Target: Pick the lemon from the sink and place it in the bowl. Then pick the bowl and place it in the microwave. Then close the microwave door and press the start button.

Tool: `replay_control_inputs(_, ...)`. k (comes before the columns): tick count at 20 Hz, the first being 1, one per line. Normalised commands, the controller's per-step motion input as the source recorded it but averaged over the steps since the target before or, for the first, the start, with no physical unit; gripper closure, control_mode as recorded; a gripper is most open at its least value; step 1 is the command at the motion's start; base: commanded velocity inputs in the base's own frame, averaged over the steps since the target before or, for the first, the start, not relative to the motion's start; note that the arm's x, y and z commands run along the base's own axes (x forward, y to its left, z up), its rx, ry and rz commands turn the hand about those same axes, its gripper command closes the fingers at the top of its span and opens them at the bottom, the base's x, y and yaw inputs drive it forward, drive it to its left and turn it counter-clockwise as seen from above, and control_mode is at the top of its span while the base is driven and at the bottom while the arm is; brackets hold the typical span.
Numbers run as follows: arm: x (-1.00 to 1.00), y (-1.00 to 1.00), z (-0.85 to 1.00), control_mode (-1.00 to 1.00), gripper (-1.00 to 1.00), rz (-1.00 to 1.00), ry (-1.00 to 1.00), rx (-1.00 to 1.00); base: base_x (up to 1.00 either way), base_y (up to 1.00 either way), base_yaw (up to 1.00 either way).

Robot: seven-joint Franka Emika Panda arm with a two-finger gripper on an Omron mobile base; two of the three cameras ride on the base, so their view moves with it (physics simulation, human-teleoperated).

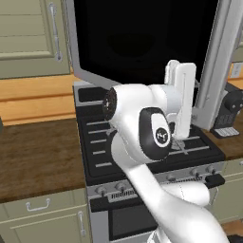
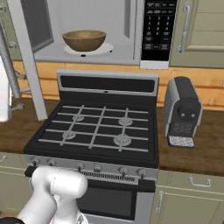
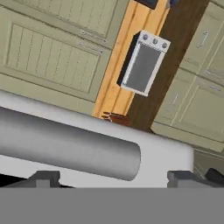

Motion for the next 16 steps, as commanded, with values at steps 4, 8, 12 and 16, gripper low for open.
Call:
replay_control_inputs(4,0.62,-0.46,0.02,-1.0,-1.0,0.41,0.05,0.25,0.0,0.0,0.0)
replay_control_inputs(8,1.0,-0.03,-0.02,-1.0,-1.0,0.36,0.01,0.23,0.0,0.0,0.0)
replay_control_inputs(12,1.0,0.05,0.0,-1.0,-1.0,0.23,0.0,0.14,0.0,0.0,0.0)
replay_control_inputs(16,0.99,0.0,0.0,-1.0,-1.0,0.19,0.0,0.06,0.0,0.0,0.0)
